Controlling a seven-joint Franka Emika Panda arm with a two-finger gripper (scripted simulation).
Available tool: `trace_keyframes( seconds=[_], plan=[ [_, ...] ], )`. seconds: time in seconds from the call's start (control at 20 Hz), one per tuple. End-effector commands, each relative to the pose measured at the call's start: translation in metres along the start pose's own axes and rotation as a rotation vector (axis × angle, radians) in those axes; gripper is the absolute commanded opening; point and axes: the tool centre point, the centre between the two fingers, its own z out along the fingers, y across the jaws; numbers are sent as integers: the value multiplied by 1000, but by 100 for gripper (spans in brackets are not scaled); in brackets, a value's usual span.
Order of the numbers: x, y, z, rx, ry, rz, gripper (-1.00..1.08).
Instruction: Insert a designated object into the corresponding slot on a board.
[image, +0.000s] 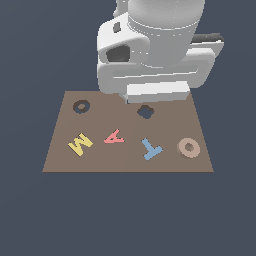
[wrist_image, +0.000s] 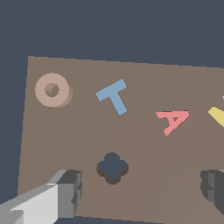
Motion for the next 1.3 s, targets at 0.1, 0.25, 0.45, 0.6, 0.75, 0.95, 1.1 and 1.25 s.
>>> trace_keyframes(
  seconds=[0.1, 0.25, 0.45, 0.6, 0.75, 0.95, 1.1, 1.25],
  plan=[
    [1, -1, 1, 0, 0, -1, 100],
    [3, -5, 5, 0, -1, -4, 100],
    [11, -15, 15, -1, -2, -14, 100],
    [19, -26, 26, -3, -3, -25, 100],
    [28, -40, 39, -4, -5, -39, 100],
    [43, -62, 61, -7, -8, -60, 100],
    [55, -80, 78, -9, -10, -77, 100],
    [65, -95, 92, -11, -12, -92, 100]
  ],
)
